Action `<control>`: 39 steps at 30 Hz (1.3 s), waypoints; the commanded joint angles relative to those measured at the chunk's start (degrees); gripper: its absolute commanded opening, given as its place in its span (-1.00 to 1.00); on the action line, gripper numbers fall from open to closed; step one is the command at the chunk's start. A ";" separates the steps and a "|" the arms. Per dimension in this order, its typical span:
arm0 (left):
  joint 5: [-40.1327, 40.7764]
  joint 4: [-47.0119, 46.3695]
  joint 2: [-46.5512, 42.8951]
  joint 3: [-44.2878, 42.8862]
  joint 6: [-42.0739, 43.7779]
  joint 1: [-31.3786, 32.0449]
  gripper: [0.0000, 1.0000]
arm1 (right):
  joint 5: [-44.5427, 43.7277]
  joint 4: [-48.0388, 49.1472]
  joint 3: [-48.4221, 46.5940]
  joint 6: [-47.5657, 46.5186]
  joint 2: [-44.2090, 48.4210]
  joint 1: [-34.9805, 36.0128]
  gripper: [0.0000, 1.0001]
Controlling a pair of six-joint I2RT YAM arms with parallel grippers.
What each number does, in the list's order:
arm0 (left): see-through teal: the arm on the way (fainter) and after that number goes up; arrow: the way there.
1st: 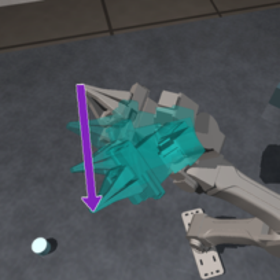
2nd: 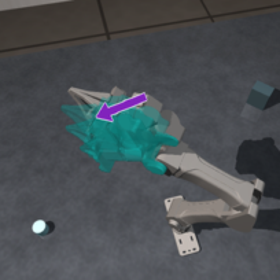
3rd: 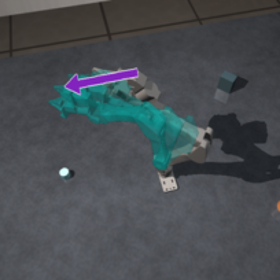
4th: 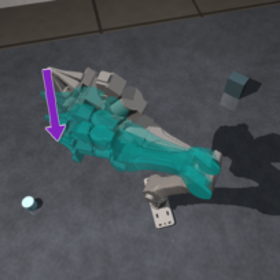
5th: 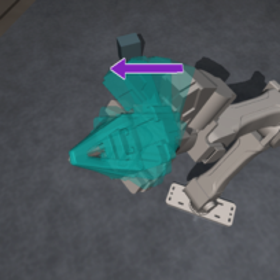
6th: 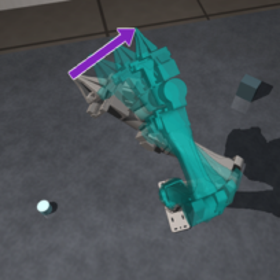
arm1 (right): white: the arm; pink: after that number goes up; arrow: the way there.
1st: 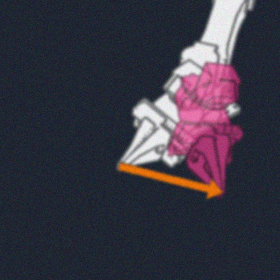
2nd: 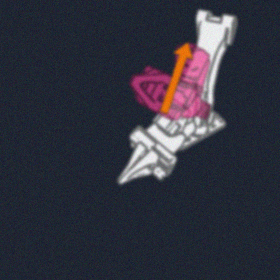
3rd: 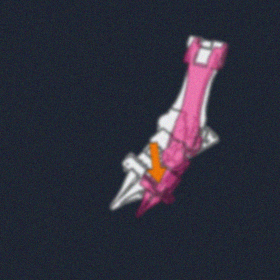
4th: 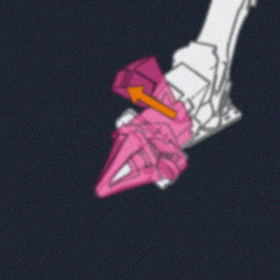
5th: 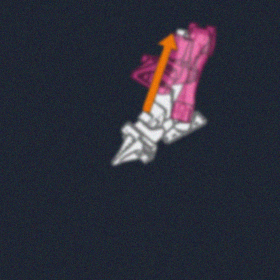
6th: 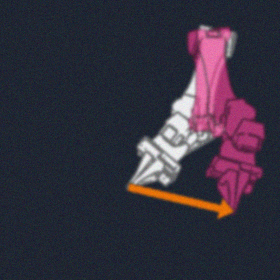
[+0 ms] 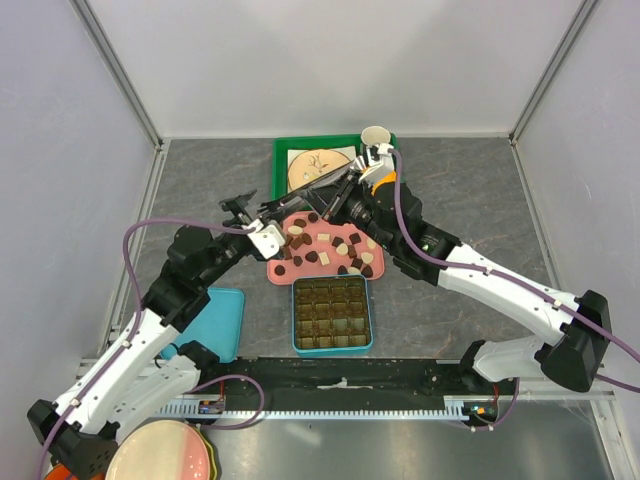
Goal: Pack the chocolate
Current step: Adjust the clamp.
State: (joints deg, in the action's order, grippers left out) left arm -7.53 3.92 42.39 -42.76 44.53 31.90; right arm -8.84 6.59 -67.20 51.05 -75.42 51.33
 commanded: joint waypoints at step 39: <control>5.25 -7.36 2.79 -2.59 -0.76 0.97 0.98 | -2.76 4.22 2.07 0.64 0.97 3.77 -1.00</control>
State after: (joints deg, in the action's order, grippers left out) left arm -7.46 -2.17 45.41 -44.10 45.10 33.32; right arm -11.49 10.24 -64.88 54.48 -76.77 53.60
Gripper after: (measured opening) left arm 0.993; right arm 0.154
